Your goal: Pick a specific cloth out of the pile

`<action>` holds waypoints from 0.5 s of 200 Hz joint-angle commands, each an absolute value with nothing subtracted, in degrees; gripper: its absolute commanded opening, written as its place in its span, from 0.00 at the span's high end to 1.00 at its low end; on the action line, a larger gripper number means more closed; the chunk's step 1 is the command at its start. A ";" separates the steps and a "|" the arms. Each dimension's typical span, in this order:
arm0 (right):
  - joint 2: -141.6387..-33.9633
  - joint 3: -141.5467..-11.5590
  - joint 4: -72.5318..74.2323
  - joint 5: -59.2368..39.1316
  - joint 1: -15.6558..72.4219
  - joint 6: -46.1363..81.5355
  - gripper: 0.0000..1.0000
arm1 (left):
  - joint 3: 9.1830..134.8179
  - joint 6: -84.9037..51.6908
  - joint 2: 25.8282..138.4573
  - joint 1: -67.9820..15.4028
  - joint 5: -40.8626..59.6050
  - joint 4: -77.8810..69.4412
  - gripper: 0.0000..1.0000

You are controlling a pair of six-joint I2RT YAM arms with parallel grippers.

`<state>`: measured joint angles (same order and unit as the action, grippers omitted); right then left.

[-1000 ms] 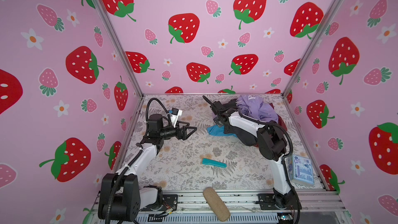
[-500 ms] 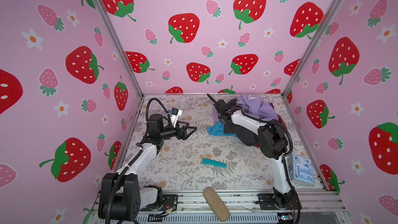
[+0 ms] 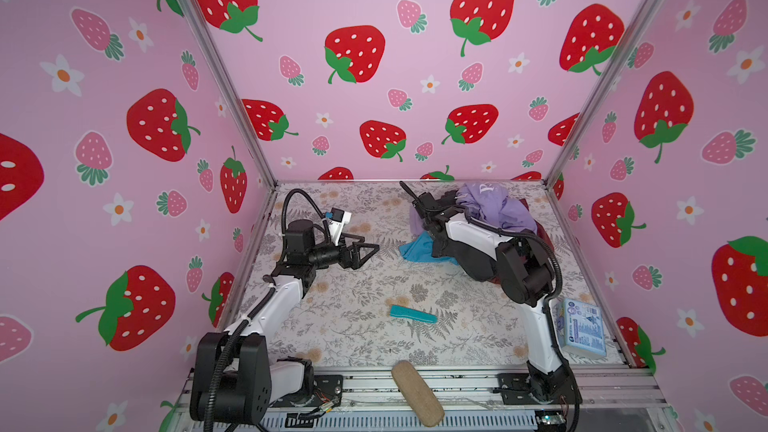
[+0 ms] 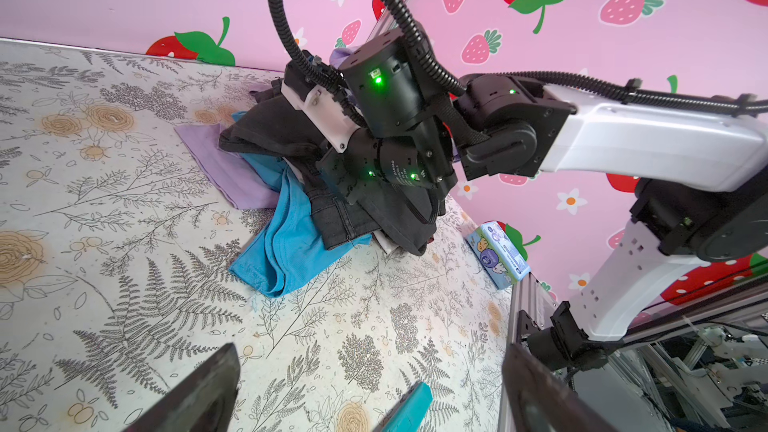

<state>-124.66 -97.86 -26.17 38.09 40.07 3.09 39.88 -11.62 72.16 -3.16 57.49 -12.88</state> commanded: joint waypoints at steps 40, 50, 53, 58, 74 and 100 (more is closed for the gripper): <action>-108.57 -94.08 -23.42 39.67 42.73 0.81 1.00 | 40.41 -11.41 71.76 -2.84 58.36 -13.62 0.01; -106.78 -93.72 -23.03 39.29 43.12 0.64 1.00 | 40.43 -11.57 71.72 -2.87 58.35 -13.80 0.01; -106.18 -93.65 -22.95 39.24 43.23 0.66 1.00 | 40.40 -11.64 71.72 -2.90 58.36 -13.92 0.01; -105.21 -93.54 -22.81 39.20 43.31 0.54 1.00 | 40.43 -11.73 71.71 -2.83 58.43 -13.97 0.01; -102.96 -93.41 -22.18 38.95 43.79 0.09 1.00 | 40.30 -12.11 71.54 -2.88 58.45 -14.31 0.01; -99.21 -93.87 -21.13 37.66 44.20 -0.59 1.00 | 40.02 -12.47 70.78 -2.94 58.45 -14.65 0.01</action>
